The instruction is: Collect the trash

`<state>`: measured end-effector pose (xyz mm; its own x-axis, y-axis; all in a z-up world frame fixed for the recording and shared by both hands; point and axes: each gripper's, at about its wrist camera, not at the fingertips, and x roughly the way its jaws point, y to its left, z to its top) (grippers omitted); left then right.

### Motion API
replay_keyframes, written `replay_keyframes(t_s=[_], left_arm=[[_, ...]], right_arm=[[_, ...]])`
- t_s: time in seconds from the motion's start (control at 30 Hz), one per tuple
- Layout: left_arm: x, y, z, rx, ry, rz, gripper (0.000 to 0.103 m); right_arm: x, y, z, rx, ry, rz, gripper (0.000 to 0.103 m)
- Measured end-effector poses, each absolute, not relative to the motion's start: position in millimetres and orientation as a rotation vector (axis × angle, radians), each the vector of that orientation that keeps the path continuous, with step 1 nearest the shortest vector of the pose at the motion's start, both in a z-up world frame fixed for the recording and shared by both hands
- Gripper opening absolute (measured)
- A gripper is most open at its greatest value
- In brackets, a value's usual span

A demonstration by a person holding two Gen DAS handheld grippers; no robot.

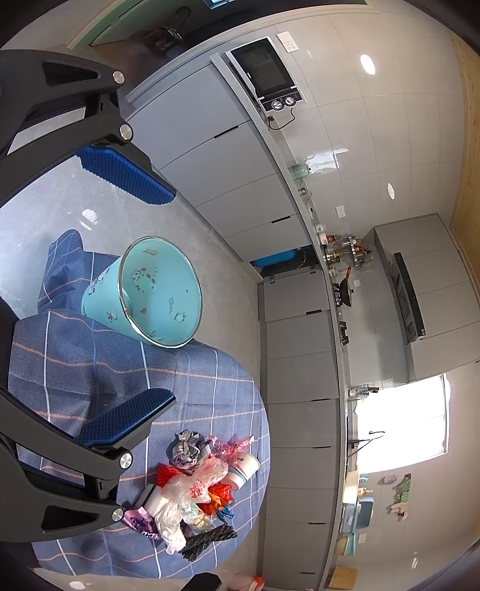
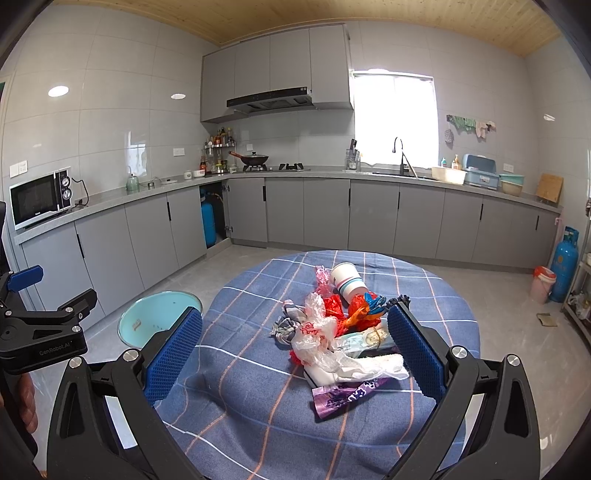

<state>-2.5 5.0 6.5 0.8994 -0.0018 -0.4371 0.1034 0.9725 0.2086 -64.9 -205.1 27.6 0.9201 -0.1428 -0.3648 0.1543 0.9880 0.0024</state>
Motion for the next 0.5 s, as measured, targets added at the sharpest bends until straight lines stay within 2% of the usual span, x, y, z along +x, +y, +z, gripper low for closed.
replay_keyframes(t_s=[0.5], left_arm=[[-4.4, 6.9, 9.2, 0.229, 0.442, -0.058, 0.098]], right_arm=[[-65.9, -206.8, 27.5, 0.032, 0.370, -0.154, 0.099]])
